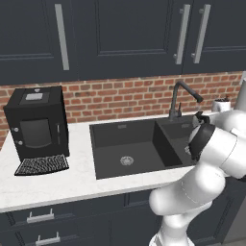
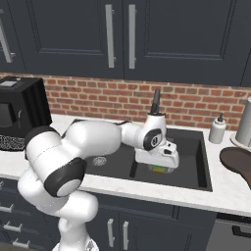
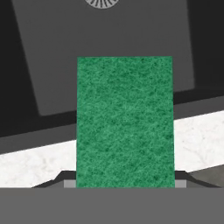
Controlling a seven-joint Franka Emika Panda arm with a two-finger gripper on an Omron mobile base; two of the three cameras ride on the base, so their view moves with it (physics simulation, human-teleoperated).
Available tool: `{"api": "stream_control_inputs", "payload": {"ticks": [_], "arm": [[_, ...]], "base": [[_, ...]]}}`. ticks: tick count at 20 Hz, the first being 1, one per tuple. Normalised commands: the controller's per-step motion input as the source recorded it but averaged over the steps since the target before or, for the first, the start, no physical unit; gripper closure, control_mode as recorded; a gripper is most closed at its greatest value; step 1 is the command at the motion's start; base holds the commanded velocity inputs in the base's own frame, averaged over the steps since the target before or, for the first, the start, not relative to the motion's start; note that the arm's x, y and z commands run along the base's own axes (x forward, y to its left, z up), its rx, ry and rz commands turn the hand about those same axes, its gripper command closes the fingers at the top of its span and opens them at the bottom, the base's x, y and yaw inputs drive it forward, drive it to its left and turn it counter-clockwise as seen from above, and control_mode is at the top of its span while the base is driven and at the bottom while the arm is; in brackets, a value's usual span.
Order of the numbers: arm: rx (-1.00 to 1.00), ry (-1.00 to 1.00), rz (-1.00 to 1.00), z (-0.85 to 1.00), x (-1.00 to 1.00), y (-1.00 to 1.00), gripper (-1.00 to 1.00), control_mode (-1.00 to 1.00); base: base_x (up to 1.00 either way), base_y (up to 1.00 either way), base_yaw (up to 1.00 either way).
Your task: Pick the pan and sponge and place them into the sink. Then turn on the water.
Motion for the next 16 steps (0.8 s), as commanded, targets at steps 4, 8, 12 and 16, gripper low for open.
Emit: {"api": "stream_control_inputs", "payload": {"ticks": [4,8,12,16], "arm": [[0.0,0.0,0.0,-0.11,0.24,-0.13,1.0,-1.0],[0.0,-0.02,0.0,-0.12,0.2,-0.13,1.0,-1.0],[0.0,-0.04,0.0,-0.19,0.19,-0.13,1.0,-1.0],[0.02,-0.08,0.0,-0.24,0.15,-0.1,1.0,-1.0]], "base": [[0.0,0.0,0.0],[0.0,0.0,0.0],[0.0,0.0,0.0],[0.0,0.0,0.0]]}}
